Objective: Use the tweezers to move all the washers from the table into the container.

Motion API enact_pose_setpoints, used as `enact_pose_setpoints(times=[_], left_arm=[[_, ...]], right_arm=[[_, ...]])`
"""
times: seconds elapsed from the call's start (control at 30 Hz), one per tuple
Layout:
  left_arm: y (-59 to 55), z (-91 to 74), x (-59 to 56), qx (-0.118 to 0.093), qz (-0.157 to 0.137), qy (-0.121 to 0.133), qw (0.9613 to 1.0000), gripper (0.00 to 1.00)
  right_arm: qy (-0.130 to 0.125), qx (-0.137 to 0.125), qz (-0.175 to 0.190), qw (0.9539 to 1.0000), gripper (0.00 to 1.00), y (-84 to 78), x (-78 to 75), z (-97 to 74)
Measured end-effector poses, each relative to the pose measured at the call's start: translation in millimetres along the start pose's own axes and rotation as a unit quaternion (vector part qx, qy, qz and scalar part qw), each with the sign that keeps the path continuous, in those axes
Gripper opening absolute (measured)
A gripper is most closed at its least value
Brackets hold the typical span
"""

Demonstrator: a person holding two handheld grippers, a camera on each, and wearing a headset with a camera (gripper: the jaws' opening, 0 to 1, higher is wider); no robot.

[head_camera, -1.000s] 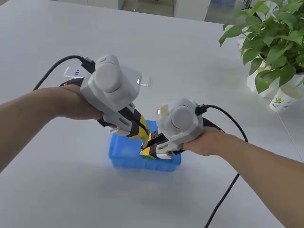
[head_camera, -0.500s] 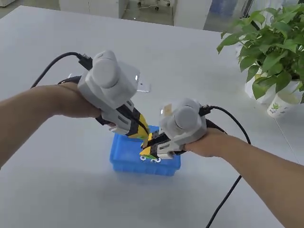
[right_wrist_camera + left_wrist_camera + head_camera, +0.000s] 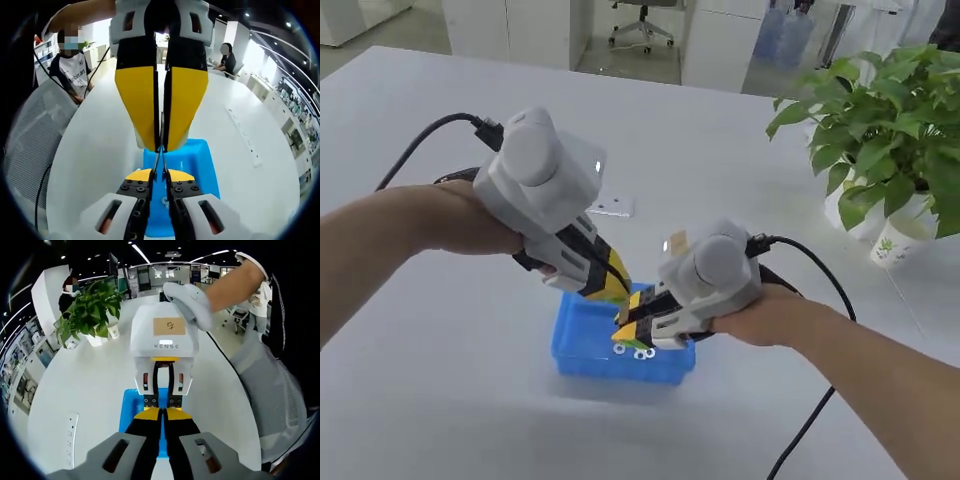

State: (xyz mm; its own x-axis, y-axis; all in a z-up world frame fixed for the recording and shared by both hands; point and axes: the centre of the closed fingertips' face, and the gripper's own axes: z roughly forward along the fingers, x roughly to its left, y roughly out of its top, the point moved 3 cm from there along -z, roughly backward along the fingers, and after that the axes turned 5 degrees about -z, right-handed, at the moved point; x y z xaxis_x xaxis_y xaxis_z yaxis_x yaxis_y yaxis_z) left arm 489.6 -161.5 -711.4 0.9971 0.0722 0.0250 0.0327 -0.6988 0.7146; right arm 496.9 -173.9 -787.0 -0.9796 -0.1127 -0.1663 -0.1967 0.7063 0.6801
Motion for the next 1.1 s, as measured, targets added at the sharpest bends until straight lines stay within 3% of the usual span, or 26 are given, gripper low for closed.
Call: enact_pose_setpoints(times=[0.57, 0.87, 1.1], left_arm=[[8.6, -2.8, -23.4, -0.001, 0.009, -0.012, 0.9999, 0.05], [4.4, 1.6, -42.0, 0.007, 0.011, -0.021, 0.9997, 0.05], [-6.5, 9.6, -58.3, 0.015, 0.008, -0.031, 0.9994, 0.05]], right_arm=[[-0.007, -0.010, 0.010, 0.9999, 0.12, 5.2, 23.6, -10.1], [0.000, -0.009, 0.022, 0.9997, 0.11, 3.3, 43.9, -7.5], [0.007, 0.005, 0.019, 0.9998, 0.10, -6.7, 64.1, -6.2]])
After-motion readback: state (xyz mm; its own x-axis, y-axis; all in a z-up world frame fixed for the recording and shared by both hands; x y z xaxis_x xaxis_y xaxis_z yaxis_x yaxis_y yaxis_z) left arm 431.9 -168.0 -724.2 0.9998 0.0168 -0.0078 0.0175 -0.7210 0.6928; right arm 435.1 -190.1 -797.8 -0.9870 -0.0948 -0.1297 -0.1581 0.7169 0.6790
